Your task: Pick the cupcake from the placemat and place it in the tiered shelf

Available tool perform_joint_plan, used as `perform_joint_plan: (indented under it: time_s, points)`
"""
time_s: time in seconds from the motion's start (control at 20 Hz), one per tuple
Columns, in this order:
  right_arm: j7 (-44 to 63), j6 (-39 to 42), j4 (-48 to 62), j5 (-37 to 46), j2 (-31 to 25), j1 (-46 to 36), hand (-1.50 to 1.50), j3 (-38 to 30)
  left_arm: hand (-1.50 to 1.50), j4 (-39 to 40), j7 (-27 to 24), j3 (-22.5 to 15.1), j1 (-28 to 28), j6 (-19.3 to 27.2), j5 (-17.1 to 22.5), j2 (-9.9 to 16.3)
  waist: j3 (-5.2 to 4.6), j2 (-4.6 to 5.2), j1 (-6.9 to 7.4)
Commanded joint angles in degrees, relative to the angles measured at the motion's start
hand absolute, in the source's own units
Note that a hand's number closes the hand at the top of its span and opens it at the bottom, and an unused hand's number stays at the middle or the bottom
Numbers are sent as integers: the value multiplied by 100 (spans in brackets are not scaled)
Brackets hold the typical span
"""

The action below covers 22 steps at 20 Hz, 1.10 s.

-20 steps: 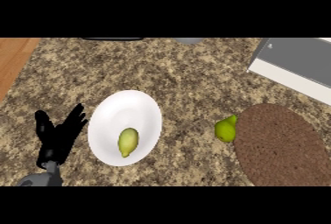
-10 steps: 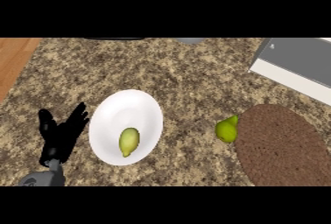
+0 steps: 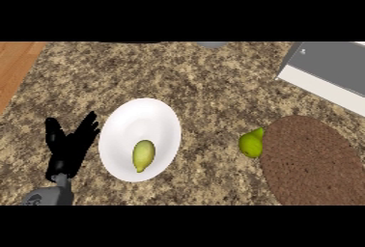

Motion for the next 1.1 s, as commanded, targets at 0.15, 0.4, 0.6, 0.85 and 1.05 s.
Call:
perform_joint_plan:
  time_s: [0.15, 0.4, 0.6, 0.85, 1.05]
  points:
    - [-203, -59, 396, -20, -2, -289, 150, 32, 0, 483, -278, 93, -167, -63, -44, 12, -6, -6, -58]
    - [-215, -411, 675, -136, -165, -208, 150, -204, 0, 193, -55, 80, -76, -125, 53, 33, 0, 11, -9]
    - [-90, -953, 644, -571, -168, -287, -150, -706, 0, -194, 70, -39, 86, 17, -26, -67, 7, 9, 41]
    - [-194, -827, 507, -1183, -149, -429, -150, -1173, 0, -38, 233, 103, -108, -52, 60, 69, 2, -25, -74]
    - [-105, -888, 518, -1635, -352, -606, -150, -1612, 0, 143, -61, 140, -14, -73, 27, 46, 0, -13, -67]
